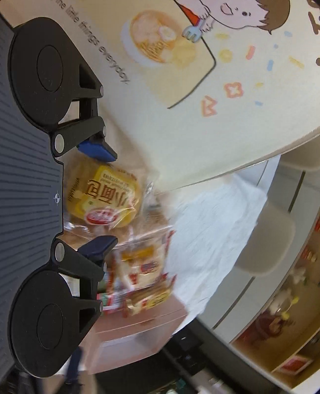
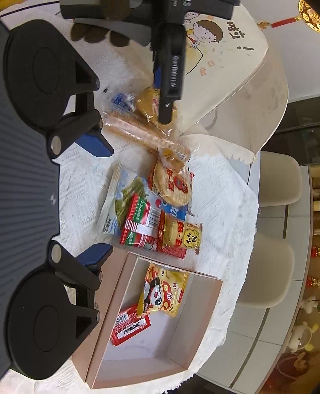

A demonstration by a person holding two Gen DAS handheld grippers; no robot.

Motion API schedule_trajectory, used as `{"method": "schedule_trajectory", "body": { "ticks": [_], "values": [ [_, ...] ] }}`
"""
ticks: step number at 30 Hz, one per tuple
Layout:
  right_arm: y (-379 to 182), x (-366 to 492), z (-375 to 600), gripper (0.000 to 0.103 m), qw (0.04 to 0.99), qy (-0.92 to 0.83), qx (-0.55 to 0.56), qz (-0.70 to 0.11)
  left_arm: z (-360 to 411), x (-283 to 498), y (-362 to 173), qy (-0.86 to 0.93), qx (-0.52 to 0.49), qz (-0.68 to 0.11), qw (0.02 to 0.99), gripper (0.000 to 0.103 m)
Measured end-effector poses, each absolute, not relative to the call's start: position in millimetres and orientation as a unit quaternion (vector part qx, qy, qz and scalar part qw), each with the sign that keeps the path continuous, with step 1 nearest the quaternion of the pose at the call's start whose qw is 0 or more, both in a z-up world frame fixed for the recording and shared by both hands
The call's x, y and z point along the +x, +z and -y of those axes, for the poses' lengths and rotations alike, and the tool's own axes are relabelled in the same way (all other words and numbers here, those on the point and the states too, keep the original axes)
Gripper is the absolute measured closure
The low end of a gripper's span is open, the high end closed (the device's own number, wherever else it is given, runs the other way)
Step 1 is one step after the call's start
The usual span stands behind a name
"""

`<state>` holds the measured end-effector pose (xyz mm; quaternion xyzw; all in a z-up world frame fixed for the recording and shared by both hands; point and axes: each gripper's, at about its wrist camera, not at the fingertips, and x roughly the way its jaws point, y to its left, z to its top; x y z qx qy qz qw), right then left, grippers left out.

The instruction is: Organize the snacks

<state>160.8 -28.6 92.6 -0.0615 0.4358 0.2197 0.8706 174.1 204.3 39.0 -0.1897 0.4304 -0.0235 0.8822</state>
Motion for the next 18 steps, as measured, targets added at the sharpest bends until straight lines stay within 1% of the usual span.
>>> {"method": "schedule_trajectory", "body": {
  "ticks": [5,7,9,11,13,14,15,18],
  "values": [
    [98.7,168.7,4.8,0.025,0.870,0.238,-0.050,-0.429,-219.6,129.8,30.9,-0.052,-0.200,-0.449,0.869,0.041],
    [100.0,182.5,-13.1,0.028,0.878,0.234,-0.053,-0.414,-224.1,117.0,31.8,-0.055,-0.210,-0.452,0.865,0.043],
    [99.0,205.2,-32.2,0.039,0.885,0.229,-0.052,-0.402,-226.7,104.1,35.4,-0.060,-0.211,-0.453,0.864,0.043],
    [92.6,232.2,-49.2,0.043,0.883,0.229,-0.046,-0.407,-227.9,94.1,38.8,-0.064,-0.210,-0.453,0.864,0.043],
    [79.2,260.6,-61.6,0.050,0.874,0.224,-0.028,-0.430,-232.6,86.0,42.9,-0.064,-0.216,-0.452,0.863,0.046],
    [72.1,269.9,-65.4,0.063,0.867,0.223,-0.021,-0.446,-234.9,82.5,44.5,-0.062,-0.219,-0.450,0.863,0.046],
    [65.8,274.5,-67.9,0.078,0.859,0.220,-0.016,-0.462,-237.7,78.4,47.3,-0.060,-0.223,-0.447,0.864,0.046],
    [60.2,257.7,-65.6,0.081,0.847,0.236,-0.018,-0.477,-245.8,71.4,56.1,-0.060,-0.230,-0.433,0.870,0.046]
  ]
}}
